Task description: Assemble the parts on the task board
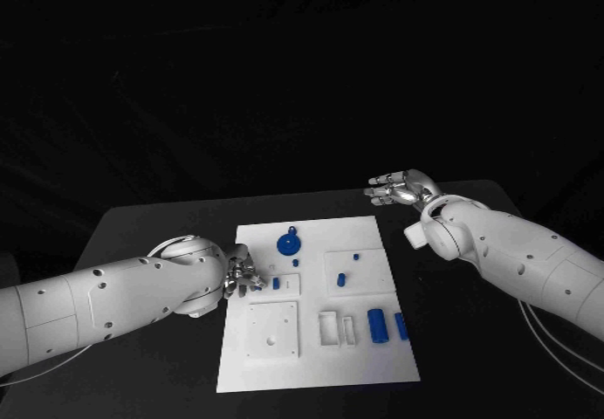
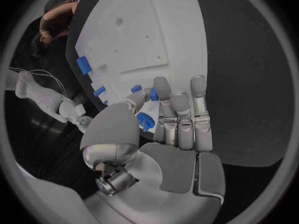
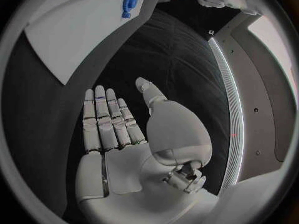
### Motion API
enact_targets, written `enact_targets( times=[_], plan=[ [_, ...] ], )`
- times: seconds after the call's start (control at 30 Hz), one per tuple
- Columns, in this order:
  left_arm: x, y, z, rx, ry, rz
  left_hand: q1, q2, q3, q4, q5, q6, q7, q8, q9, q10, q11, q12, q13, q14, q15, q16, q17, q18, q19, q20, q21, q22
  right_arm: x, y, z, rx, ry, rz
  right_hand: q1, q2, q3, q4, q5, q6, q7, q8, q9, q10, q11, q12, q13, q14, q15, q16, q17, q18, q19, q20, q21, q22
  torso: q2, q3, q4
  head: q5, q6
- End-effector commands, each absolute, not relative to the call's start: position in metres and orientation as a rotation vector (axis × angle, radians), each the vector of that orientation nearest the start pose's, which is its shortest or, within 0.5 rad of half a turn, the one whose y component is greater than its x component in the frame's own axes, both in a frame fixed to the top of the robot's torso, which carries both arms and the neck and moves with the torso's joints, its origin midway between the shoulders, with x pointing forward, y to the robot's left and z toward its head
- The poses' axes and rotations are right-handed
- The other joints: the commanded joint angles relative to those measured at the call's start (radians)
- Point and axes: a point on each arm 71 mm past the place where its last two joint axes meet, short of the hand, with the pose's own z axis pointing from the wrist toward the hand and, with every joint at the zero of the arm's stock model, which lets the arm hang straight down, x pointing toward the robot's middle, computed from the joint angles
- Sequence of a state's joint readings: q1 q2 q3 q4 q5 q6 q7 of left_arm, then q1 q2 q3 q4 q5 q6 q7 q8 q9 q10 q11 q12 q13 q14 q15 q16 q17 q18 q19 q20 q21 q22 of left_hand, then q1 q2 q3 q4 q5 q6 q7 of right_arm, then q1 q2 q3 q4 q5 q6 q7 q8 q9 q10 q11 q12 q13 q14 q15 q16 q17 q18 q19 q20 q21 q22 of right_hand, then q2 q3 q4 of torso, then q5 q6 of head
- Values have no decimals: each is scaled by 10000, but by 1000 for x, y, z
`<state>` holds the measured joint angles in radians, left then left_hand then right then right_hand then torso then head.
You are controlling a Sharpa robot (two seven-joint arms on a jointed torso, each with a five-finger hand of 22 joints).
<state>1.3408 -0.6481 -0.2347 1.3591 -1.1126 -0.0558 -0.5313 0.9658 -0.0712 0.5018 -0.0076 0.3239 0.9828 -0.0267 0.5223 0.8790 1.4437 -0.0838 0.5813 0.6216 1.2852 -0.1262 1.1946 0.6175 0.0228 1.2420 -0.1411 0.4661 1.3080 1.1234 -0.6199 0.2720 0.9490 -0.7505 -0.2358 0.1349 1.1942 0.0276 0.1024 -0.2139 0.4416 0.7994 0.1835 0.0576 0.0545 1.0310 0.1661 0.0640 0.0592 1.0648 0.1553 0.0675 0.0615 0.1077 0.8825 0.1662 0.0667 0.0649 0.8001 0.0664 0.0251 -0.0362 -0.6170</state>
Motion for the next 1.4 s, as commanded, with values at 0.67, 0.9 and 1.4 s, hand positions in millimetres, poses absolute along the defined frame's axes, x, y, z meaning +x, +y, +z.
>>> enact_targets(
  times=[0.67,0.9,1.4],
  plan=[
    [511,182,-227,-1307,21836,-2501,34,-37,-77,139,-75,81,-8,-67,21,68,4,-41,15,98,-12,-42,20,-146,75,-37,-39,188,588,-278,-169,7238,14708,9873,-9,13,67,-2,39,-35,-12,-43,-13,-44,-24,-41,-15,-72,18,-48,-16,-154,-59,4,6,-16,-5,6,0,-1,-13],
    [510,180,-227,-1266,21904,-2542,-5,-407,-313,746,-212,175,-26,-103,-9,87,-5,-51,18,118,-18,-62,26,-158,101,-46,-77,184,588,-278,-169,7233,14718,9882,3,14,84,-18,31,-13,-11,-41,-11,-42,-24,-42,-16,-72,19,-48,-16,-154,-54,4,6,-16,-3,5,-4,-9,-17],
    [511,180,-228,-1295,21937,-2503,69,-502,-496,1203,-975,229,-14,-99,10,102,1,-57,21,130,-14,-78,32,-159,124,-42,-106,187,589,-277,-169,7230,14728,9892,-21,15,84,-16,30,-11,-13,-43,-11,-37,-26,-42,-16,-75,12,-49,-16,-154,-49,3,6,-16,-2,7,-1,-26,10]
  ],
)
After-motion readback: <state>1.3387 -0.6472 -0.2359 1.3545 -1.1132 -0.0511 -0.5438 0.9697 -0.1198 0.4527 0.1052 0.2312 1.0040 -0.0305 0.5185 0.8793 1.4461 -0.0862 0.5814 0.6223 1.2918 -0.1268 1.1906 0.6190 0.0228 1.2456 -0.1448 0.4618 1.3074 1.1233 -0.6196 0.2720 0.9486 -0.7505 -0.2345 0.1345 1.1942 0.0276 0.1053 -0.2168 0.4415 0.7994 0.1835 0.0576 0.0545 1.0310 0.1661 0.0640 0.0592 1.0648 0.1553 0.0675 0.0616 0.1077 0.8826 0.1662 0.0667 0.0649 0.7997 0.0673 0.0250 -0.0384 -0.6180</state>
